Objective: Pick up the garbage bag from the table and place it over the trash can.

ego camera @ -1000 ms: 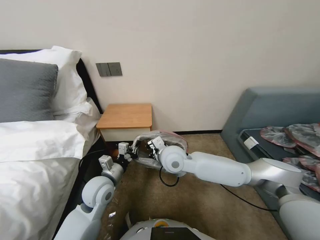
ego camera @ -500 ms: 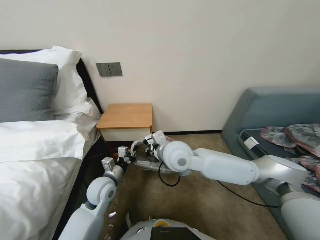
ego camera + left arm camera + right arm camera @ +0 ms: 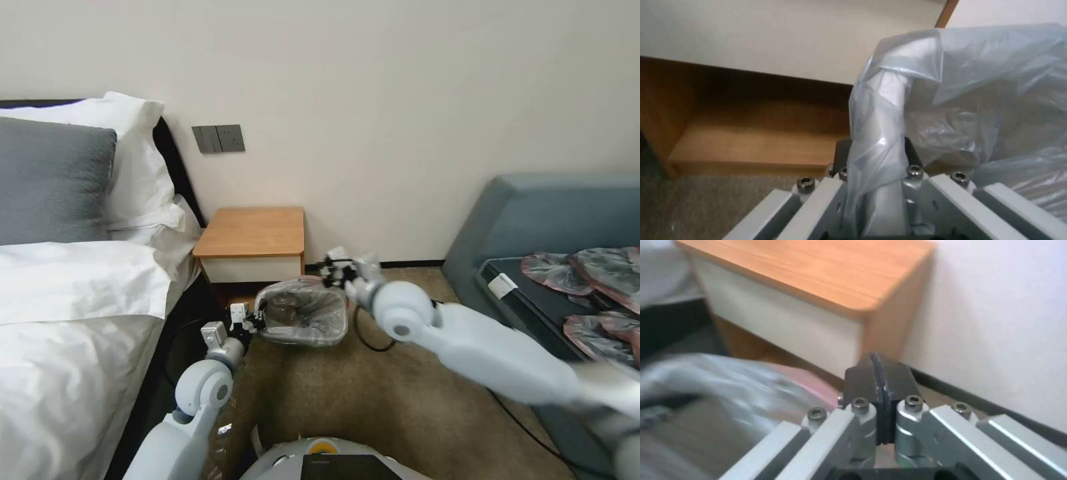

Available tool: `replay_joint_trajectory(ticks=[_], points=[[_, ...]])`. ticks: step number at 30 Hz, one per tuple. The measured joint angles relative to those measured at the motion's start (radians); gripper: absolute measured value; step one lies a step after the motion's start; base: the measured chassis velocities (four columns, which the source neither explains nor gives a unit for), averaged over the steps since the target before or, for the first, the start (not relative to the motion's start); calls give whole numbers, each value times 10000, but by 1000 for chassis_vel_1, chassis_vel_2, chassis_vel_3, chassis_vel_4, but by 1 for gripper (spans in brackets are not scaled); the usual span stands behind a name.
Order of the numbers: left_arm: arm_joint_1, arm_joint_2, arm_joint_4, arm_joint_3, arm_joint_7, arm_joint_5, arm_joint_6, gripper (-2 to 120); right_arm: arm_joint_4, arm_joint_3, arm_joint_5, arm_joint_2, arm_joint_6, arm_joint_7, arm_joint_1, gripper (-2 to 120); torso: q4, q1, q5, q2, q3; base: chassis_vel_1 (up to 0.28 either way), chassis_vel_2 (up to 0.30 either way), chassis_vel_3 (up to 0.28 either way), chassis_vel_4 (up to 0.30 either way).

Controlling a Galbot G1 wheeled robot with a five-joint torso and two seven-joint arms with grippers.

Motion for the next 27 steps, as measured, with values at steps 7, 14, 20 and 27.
replay_joint_trajectory(ticks=[7, 14, 20, 27], points=[[322, 23, -235, -50, -348, -390, 164, 3, 210, 2358, -3003, -705, 888, -923, -3027, 30, 5, 0, -3, 0, -1, 0, 0, 0, 0], [858, 18, -580, -189, -488, -472, 302, 3, 439, 3567, -5040, -468, 1576, -1105, -5192, 55, -7, 0, -4, 0, -1, 0, 0, 0, 0], [1208, -61, -860, -166, -633, -349, 302, 3, 1002, 4669, -6225, 601, 1765, -1305, -7036, 78, 0, 0, -5, 0, -1, 0, 0, 0, 0], [1396, -110, -949, -120, -647, -230, 298, 3, 1342, 6619, -8651, 2485, 2454, -2412, -9867, 99, -5, 0, -6, 0, -1, 0, 0, 0, 0]])
